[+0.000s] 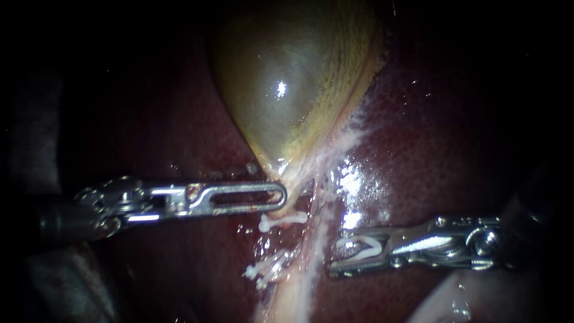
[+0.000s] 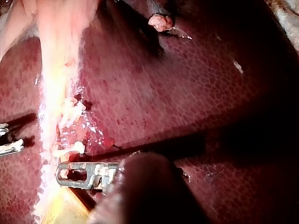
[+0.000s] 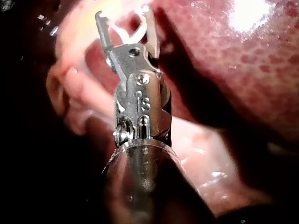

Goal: Clipping first clip right tube

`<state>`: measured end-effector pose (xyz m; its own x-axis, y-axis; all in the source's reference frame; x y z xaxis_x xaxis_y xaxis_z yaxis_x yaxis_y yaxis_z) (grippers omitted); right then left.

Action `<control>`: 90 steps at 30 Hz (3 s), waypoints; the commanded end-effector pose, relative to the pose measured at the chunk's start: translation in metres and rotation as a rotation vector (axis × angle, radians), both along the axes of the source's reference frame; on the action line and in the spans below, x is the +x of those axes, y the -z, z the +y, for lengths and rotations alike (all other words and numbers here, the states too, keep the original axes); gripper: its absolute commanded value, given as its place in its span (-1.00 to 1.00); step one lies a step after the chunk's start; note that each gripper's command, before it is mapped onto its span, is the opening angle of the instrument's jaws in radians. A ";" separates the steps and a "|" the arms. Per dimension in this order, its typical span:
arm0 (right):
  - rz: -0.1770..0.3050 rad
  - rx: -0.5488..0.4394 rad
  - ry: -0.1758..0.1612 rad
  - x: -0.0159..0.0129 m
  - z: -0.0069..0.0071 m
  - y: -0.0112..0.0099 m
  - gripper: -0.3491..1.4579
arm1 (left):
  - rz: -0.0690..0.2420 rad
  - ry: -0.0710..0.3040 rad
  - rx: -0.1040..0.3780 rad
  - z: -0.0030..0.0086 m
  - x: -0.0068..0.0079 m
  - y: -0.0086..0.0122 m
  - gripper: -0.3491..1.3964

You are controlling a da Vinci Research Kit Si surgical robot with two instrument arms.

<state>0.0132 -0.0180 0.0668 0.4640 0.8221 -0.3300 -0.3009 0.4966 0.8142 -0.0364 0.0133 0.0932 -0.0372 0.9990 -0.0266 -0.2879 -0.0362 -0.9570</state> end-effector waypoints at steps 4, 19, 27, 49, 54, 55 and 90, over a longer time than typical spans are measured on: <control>0.000 0.000 -0.001 0.0002 0.0000 0.0000 -0.05 | -0.002 -0.002 0.001 -0.0001 0.0001 0.0001 -1.00; -0.006 0.000 -0.010 0.0021 0.0005 -0.0009 -0.05 | -0.017 -0.015 0.015 0.0000 0.0024 0.0033 -1.00; -0.013 0.000 -0.015 0.0033 0.0013 -0.0019 -0.05 | -0.008 -0.039 0.026 0.0000 0.0047 0.0049 -1.00; -0.015 -0.008 -0.030 0.0065 0.0016 -0.0050 -0.06 | -0.003 -0.053 0.049 0.0003 0.0064 0.0084 -1.00; -0.010 -0.006 -0.026 0.0074 0.0012 -0.0057 -0.06 | -0.003 -0.053 0.050 0.0003 0.0064 0.0086 -1.00; -0.009 -0.005 -0.025 0.0077 0.0011 -0.0058 -0.06 | -0.003 -0.053 0.050 0.0003 0.0064 0.0086 -1.00; -0.003 0.045 -0.033 0.0094 -0.0006 -0.0056 -0.33 | -0.002 -0.052 0.046 0.0002 0.0059 0.0079 -1.00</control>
<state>0.0226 -0.0187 0.0725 0.4369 0.8512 -0.2909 -0.3193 0.4491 0.8345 -0.0304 0.0135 0.0852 -0.0888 0.9959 0.0198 -0.2849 -0.0064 -0.9585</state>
